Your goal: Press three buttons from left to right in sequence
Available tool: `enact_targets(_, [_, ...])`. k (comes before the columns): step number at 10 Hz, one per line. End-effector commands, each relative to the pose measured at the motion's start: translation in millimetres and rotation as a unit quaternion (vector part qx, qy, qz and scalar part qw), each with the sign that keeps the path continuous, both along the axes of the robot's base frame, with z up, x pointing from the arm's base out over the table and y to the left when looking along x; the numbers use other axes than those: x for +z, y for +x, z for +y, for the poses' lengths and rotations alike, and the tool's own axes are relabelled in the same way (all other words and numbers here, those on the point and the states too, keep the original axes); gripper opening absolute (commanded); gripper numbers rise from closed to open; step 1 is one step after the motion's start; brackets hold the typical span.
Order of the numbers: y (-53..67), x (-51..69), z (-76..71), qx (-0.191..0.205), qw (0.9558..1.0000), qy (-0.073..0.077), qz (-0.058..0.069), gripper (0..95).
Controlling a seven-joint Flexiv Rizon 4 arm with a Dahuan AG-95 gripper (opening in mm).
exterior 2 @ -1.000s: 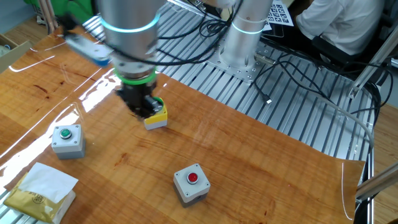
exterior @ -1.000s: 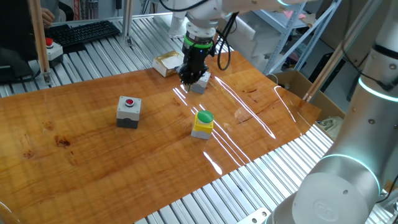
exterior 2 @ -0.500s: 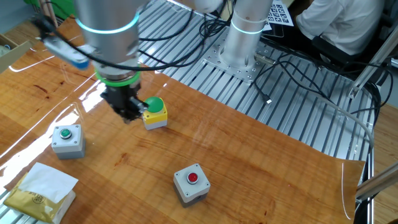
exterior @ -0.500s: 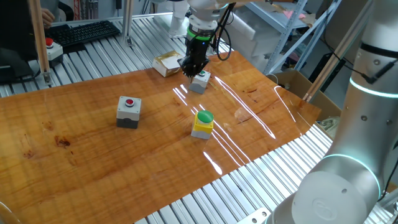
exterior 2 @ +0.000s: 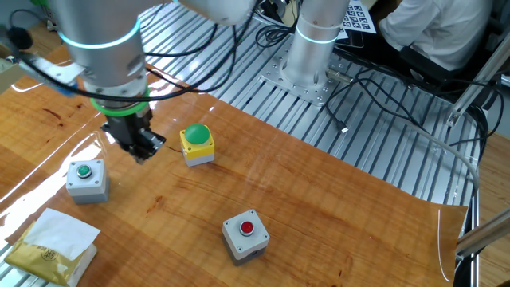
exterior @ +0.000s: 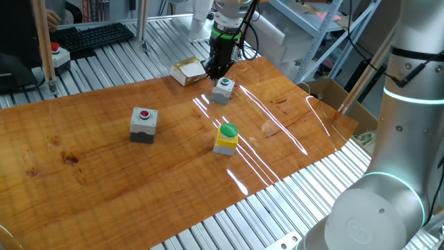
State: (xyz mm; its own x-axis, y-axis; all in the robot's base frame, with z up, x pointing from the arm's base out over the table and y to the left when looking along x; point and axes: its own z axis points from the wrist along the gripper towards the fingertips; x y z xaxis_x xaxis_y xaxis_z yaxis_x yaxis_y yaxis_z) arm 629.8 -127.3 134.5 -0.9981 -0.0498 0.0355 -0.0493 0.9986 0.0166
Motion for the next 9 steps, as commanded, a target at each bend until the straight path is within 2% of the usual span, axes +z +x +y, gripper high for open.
enact_targets(1, [-1.8, -12.9, -2.0, -0.006, 0.9999, 0.001, -0.014, 0.0])
enact_targets(2, [-3.1, -17.2, -4.4, -0.007, 0.9999, 0.002, -0.015, 0.0])
enact_targets(4, [-3.4, -22.7, -4.1, -0.019, 0.9997, 0.008, -0.010, 0.0])
enact_targets(9, [-3.4, -23.8, -3.8, -0.019, 0.9997, 0.006, -0.016, 0.0])
